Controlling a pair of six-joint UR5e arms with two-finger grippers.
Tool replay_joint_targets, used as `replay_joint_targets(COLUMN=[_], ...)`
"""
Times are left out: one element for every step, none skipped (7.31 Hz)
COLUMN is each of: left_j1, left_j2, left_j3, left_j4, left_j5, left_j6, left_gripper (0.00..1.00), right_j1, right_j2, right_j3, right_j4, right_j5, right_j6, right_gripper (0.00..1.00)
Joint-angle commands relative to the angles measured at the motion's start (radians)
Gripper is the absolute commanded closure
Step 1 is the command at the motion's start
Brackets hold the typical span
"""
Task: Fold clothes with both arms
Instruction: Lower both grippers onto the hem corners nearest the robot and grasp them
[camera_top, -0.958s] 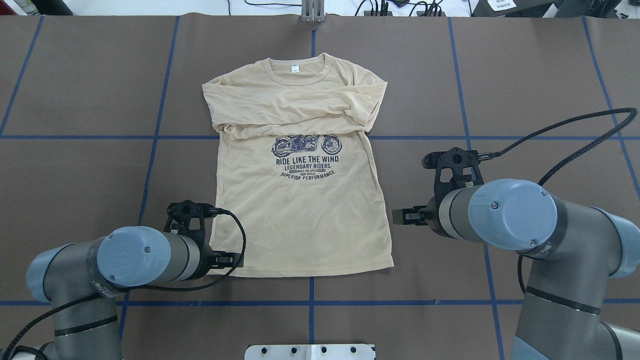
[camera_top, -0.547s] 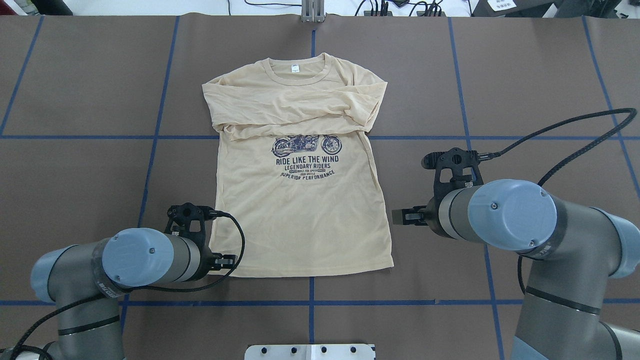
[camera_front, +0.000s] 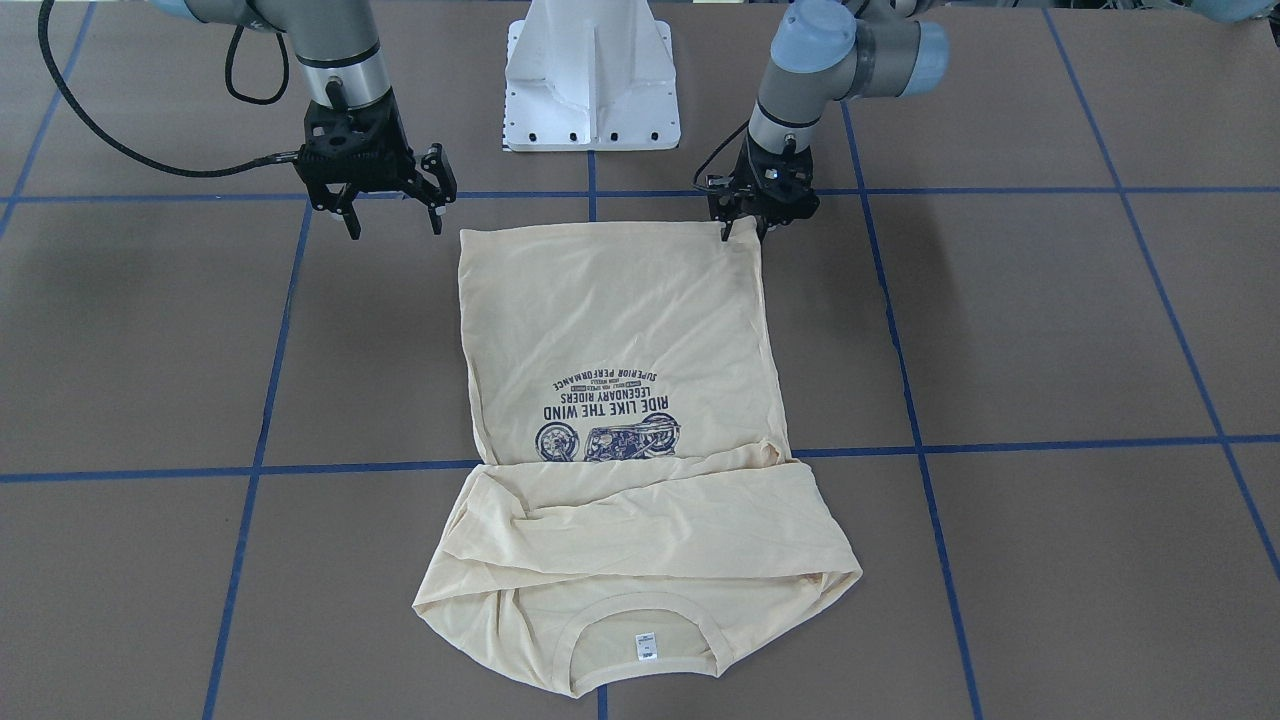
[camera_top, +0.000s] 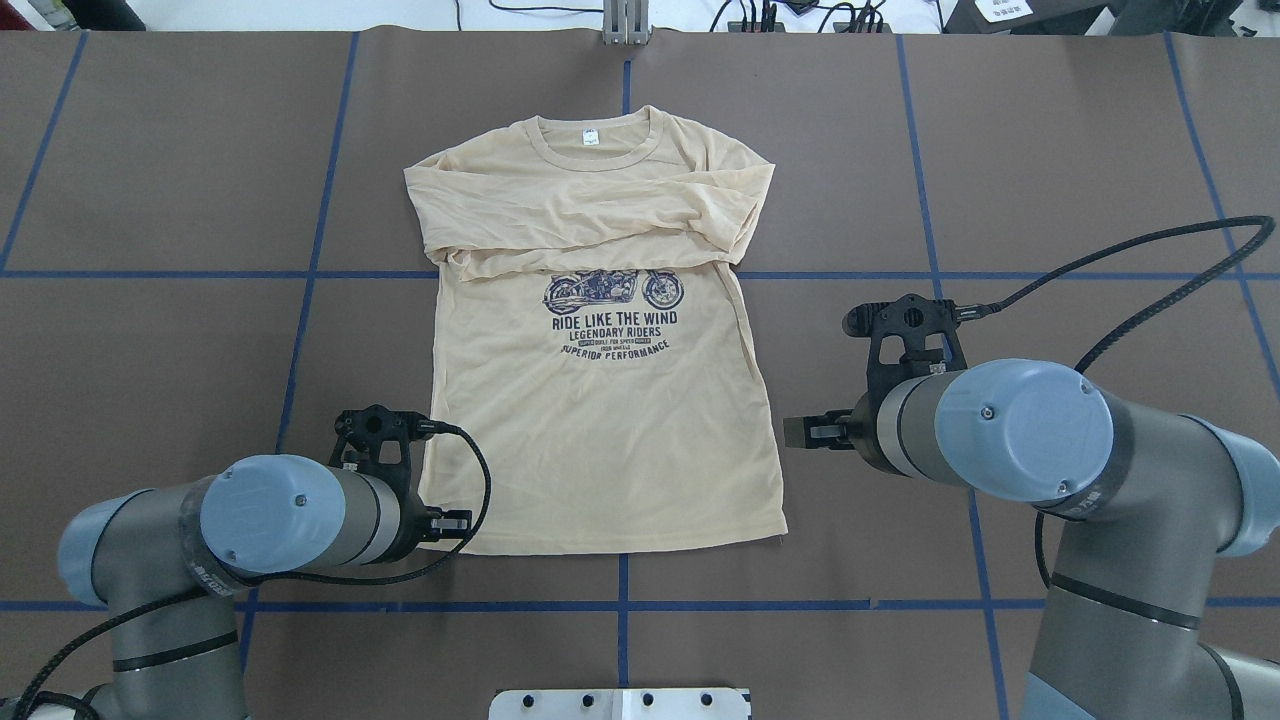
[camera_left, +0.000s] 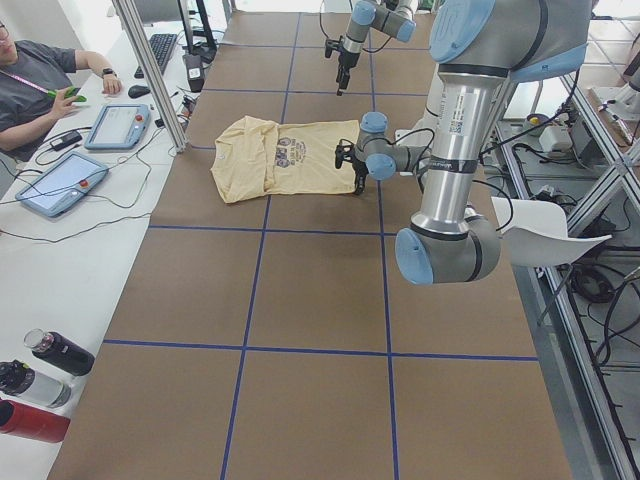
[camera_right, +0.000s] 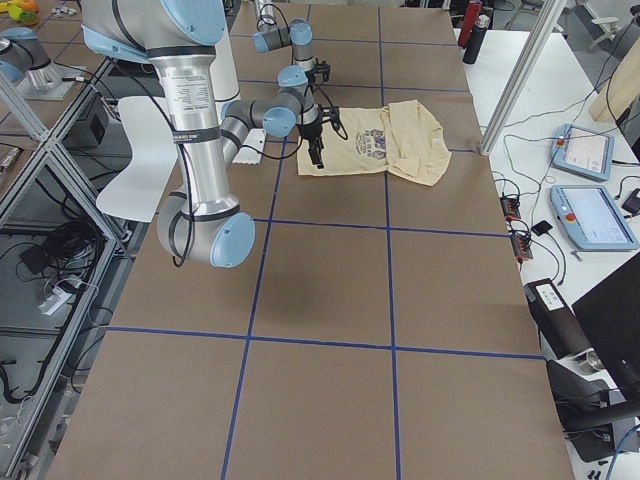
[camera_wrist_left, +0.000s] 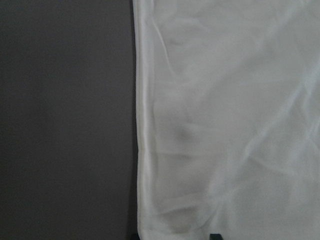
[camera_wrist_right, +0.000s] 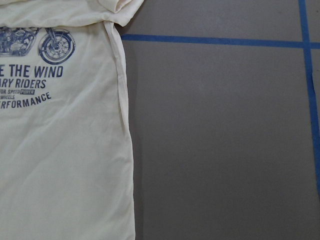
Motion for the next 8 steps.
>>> replay_joint_targets(left_j1=[0.000,0.000,0.000,0.000,0.001,0.006,0.011,0.011], left_j2=[0.008,0.030,0.047,0.048,0.046,0.046,0.041,0.040], left_j3=[-0.002,-0.020,-0.032,-0.034,-0.032,-0.032,-0.032,-0.032], left_j4=[0.003,0.003,0.003,0.003,0.002,0.002,0.002,0.000], left_j5=[0.001,0.001,0.000,0.000,0.000,-0.003,-0.003,-0.003], left_j6=[0.000,0.006,0.008,0.009,0.009,0.009,0.009,0.008], left_gripper=[0.46,0.50,0.53,0.56,0.56,0.57,0.57,0.63], right_j1=[0.000,0.000,0.000,0.000,-0.002,0.000,-0.002,0.000], right_j2=[0.002,0.003,0.003,0.003,0.003,0.003,0.002,0.002], right_j3=[0.000,0.000,0.000,0.000,-0.002,-0.003,-0.005,-0.005], right_j4=[0.000,0.000,0.000,0.000,0.000,0.000,0.000,0.000], right_j5=[-0.001,-0.001,-0.001,-0.001,-0.001,-0.001,-0.004,-0.005], right_j6=[0.000,0.000,0.000,0.000,0.000,0.001,0.002,0.002], right_gripper=[0.00,0.00,0.00,0.00,0.00,0.00,0.00,0.00])
